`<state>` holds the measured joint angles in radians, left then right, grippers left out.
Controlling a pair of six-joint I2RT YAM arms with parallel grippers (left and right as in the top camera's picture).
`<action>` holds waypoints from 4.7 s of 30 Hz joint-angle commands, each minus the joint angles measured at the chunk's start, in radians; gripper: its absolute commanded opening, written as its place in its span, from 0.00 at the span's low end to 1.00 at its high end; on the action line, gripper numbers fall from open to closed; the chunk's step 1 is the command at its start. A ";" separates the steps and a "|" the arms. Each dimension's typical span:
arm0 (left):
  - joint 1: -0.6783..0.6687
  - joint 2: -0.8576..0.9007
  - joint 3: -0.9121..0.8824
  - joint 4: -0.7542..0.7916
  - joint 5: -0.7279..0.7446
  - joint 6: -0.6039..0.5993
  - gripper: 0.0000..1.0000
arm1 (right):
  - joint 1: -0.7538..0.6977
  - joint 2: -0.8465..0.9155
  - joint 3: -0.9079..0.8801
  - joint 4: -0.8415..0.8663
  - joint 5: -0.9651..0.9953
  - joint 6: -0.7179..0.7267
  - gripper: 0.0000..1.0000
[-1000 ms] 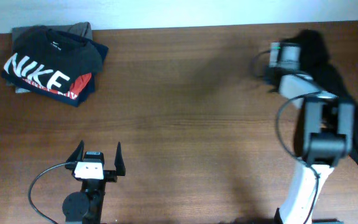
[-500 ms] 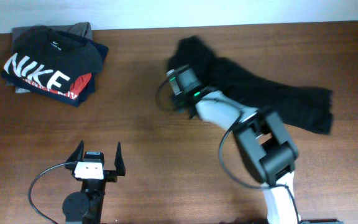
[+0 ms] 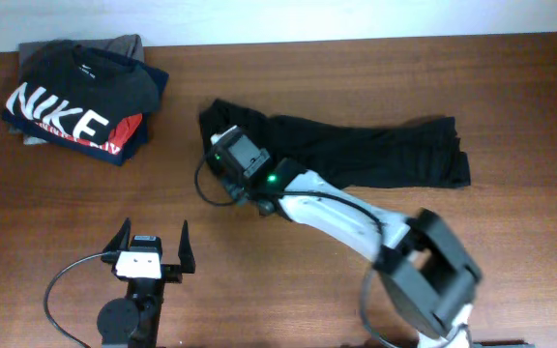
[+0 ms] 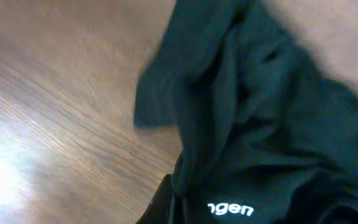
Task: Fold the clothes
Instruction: 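Drag the black garment with the right gripper to the table center, then release the garment and move the right gripper to its right end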
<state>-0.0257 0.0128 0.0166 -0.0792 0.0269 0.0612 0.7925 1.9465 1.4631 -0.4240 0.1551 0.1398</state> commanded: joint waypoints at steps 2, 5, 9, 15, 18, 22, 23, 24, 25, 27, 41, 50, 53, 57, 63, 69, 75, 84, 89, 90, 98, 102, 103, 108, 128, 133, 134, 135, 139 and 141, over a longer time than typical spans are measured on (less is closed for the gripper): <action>0.005 -0.006 -0.008 0.000 0.014 0.016 0.99 | 0.000 -0.147 0.014 -0.019 0.013 0.045 0.27; 0.005 -0.006 -0.008 0.000 0.014 0.016 0.99 | -0.001 -0.193 0.014 -0.031 0.013 0.045 0.44; 0.005 -0.006 -0.008 0.000 0.014 0.016 0.99 | -0.001 -0.224 0.014 -0.071 0.014 0.045 0.68; 0.005 -0.006 -0.008 0.000 0.014 0.016 0.99 | -0.031 -0.224 0.014 -0.185 0.163 0.042 0.71; 0.005 -0.006 -0.008 0.000 0.014 0.016 0.99 | -0.081 -0.224 0.013 -0.263 0.196 0.043 0.73; 0.005 -0.006 -0.008 0.000 0.014 0.016 0.99 | -0.171 -0.222 0.013 -0.371 0.161 0.082 0.73; 0.005 -0.006 -0.008 0.000 0.014 0.016 0.99 | -0.195 -0.219 0.013 -0.389 0.119 0.082 0.73; 0.005 -0.006 -0.008 0.000 0.014 0.016 0.99 | -0.214 -0.215 0.012 -0.397 0.067 0.082 0.71; 0.005 -0.006 -0.008 0.000 0.014 0.016 0.99 | -0.243 -0.204 0.012 -0.399 -0.058 0.080 0.67; 0.005 -0.006 -0.008 0.000 0.014 0.016 0.99 | -0.268 -0.185 0.012 -0.395 -0.204 0.079 0.59; 0.005 -0.006 -0.008 0.000 0.014 0.016 0.99 | -0.242 -0.031 0.013 -0.320 -0.425 0.199 0.56; 0.005 -0.006 -0.008 0.000 0.014 0.016 0.99 | -0.221 0.056 0.013 -0.319 -0.447 0.198 0.56; 0.005 -0.006 -0.008 0.000 0.014 0.016 0.99 | -0.222 0.069 0.012 -0.317 -0.405 0.198 0.56; 0.005 -0.006 -0.008 0.000 0.014 0.016 0.99 | -0.221 0.081 0.012 -0.305 -0.406 0.198 0.56; 0.005 -0.006 -0.008 0.000 0.014 0.016 0.99 | -0.222 0.121 0.012 -0.278 -0.406 0.198 0.56; 0.005 -0.006 -0.008 0.000 0.014 0.016 0.99 | -0.222 0.137 0.012 -0.230 -0.406 0.198 0.47; 0.005 -0.006 -0.008 0.000 0.014 0.016 0.99 | -0.222 0.137 0.013 -0.184 -0.405 0.199 0.15; 0.005 -0.006 -0.008 0.000 0.014 0.016 0.99 | -0.224 0.108 0.052 -0.174 -0.415 0.199 0.04; 0.005 -0.006 -0.008 0.000 0.014 0.016 0.99 | -0.227 0.028 0.193 -0.210 -0.410 0.202 0.04; 0.005 -0.006 -0.008 0.000 0.014 0.016 0.99 | -0.231 0.023 0.222 -0.208 -0.401 0.202 0.04; 0.005 -0.006 -0.008 0.000 0.014 0.016 0.99 | -0.285 0.031 0.338 0.054 -0.212 0.202 0.04; 0.005 -0.006 -0.008 0.000 0.014 0.016 0.99 | -0.320 0.084 0.338 0.208 -0.051 0.203 0.04; 0.005 -0.006 -0.008 0.000 0.014 0.016 0.99 | -0.332 0.110 0.338 0.236 -0.015 0.203 0.04; 0.005 -0.006 -0.008 0.000 0.014 0.016 0.99 | -0.401 0.231 0.338 0.261 0.014 0.202 1.00; 0.005 -0.006 -0.008 0.000 0.014 0.016 0.99 | -0.627 -0.233 0.338 -0.497 0.079 0.318 0.99; 0.005 -0.006 -0.008 0.000 0.014 0.016 0.99 | -0.643 -0.347 0.338 -0.699 0.152 0.324 0.99; 0.005 -0.006 -0.008 0.000 0.014 0.016 0.99 | -0.644 -0.353 0.338 -0.743 0.153 0.317 0.99; 0.005 -0.006 -0.008 0.000 0.014 0.016 0.99 | -0.644 -0.354 0.338 -0.790 0.153 0.299 0.99; 0.005 -0.006 -0.008 0.000 0.014 0.016 0.99 | -0.665 -0.343 0.314 -0.919 0.155 0.309 0.99; 0.005 -0.006 -0.008 0.000 0.014 0.016 0.99 | -0.696 -0.341 0.288 -0.934 0.161 0.354 0.99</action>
<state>-0.0257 0.0128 0.0166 -0.0792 0.0269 0.0612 0.1406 1.5871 1.7870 -1.3411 0.2775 0.4412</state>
